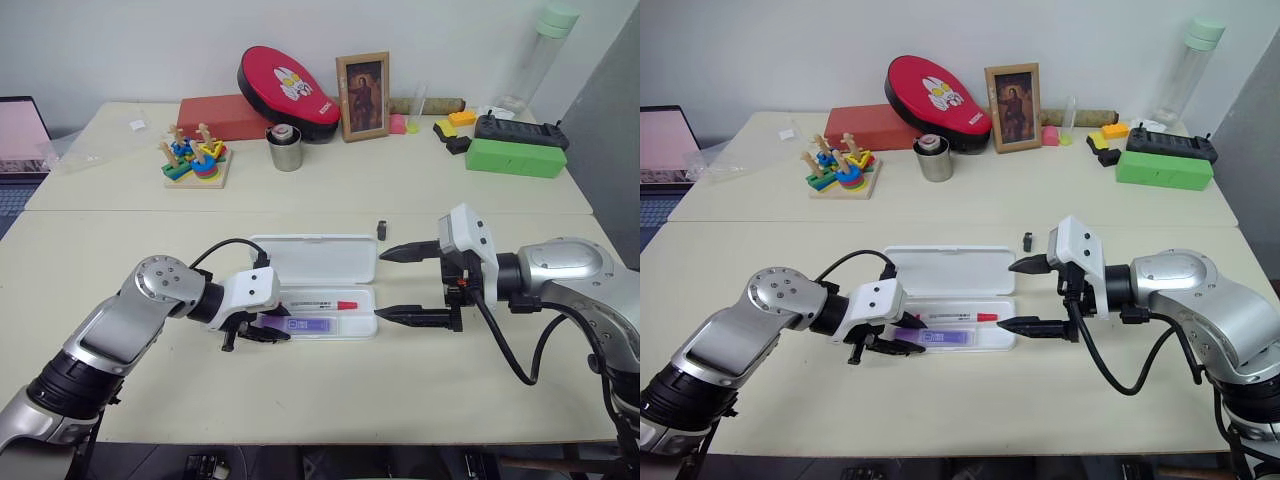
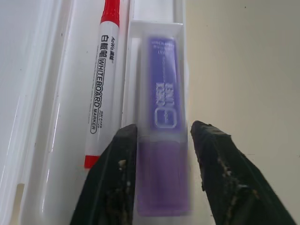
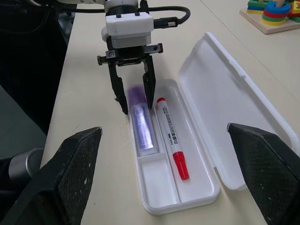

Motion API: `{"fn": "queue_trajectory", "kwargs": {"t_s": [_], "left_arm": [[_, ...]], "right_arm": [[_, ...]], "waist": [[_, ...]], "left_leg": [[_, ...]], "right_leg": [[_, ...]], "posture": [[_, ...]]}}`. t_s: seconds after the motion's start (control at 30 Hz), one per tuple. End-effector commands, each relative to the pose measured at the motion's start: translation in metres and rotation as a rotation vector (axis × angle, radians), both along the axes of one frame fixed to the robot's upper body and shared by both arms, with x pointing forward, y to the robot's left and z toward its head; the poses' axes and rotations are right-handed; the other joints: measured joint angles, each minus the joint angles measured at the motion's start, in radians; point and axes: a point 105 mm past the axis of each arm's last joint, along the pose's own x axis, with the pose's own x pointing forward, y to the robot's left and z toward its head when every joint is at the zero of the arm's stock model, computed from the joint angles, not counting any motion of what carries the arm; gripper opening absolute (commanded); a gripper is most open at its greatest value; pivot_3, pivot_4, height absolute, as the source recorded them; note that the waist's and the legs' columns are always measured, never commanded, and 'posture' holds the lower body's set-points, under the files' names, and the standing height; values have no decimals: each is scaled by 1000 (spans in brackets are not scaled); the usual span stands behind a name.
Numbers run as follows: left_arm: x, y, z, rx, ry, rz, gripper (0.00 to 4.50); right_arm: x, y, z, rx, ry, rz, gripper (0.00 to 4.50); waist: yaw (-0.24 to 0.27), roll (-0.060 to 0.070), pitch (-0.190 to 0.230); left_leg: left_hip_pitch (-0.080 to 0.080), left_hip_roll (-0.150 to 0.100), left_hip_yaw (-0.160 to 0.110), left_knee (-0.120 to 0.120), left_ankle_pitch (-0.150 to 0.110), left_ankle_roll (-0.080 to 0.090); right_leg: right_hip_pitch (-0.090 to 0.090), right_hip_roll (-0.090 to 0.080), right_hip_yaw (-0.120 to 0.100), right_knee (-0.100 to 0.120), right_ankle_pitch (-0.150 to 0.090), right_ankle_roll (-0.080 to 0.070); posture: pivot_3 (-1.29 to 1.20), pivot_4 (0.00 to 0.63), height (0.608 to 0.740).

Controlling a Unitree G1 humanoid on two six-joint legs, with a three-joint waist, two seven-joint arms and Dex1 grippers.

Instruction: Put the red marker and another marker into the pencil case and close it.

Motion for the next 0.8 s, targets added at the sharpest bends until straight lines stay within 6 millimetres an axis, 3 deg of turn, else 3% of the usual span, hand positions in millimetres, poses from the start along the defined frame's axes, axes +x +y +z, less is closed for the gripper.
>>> {"fn": "queue_trajectory", "kwargs": {"t_s": [0.03,0.2,0.33,0.67,0.8], "left_arm": [[2,-3,8,-8,-29,-6,2865],[4,-2,10,-13,-32,7,3775],[5,-10,22,-70,-54,7,4485],[9,-19,37,-191,-109,95,4485],[16,-28,70,-406,-177,174,4485]], "right_arm": [[-2,3,4,11,-24,12,4500],[4,1,7,15,-36,-8,4500],[6,1,8,26,-36,-15,4500],[10,6,15,68,-40,10,4500],[40,3,35,166,-85,-122,4500]], "waist": [[0,0,0],[0,0,0],[0,0,0],[-2,0,0],[-2,0,0]], "left_leg": [[0,0,0,0,0,0],[0,0,0,1,0,0],[0,0,0,2,0,0],[1,0,0,2,0,0],[1,0,0,3,0,0]], "right_leg": [[0,0,0,0,0,0],[0,0,0,1,0,0],[0,0,0,2,0,0],[0,0,0,3,0,0],[0,0,0,5,0,0]], "posture": [[0,150,740],[0,150,740],[0,150,740],[0,150,740],[0,150,740]]}}
